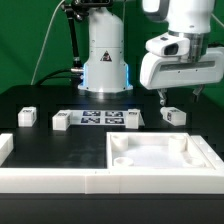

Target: Assemble one leg

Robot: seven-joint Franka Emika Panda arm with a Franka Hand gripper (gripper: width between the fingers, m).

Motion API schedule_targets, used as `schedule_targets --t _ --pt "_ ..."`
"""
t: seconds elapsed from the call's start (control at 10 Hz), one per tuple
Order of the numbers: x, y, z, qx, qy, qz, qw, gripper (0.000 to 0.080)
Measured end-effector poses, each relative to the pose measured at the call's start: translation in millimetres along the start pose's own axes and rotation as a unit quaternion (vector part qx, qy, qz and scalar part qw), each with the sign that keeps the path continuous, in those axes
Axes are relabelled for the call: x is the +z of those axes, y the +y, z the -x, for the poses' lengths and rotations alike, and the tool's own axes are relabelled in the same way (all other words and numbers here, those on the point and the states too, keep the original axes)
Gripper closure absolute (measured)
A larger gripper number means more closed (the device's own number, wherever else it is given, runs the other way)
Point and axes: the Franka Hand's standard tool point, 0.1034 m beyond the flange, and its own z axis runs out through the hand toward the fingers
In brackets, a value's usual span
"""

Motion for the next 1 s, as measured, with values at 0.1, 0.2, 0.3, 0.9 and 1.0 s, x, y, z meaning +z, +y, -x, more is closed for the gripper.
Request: schedule_targets --t 0.1,0.2,0.3,0.9,1.0 --pt "3.5 -1.0 0.7 -0.001 -0.040 0.000 0.999 0.0151" --pt "6.4 -3.1 4.4 -0.003 -0.080 0.001 0.997 0.0151" --pt "8.7 -6.5 8.3 -0.006 -0.127 0.002 0.992 0.0151" --pt "35.2 -10.0 20.8 -0.012 -0.361 -0.008 0.932 0.0151" --pt "45.0 -10.4 19.7 -0.009 -0.371 -0.010 0.929 0.0151"
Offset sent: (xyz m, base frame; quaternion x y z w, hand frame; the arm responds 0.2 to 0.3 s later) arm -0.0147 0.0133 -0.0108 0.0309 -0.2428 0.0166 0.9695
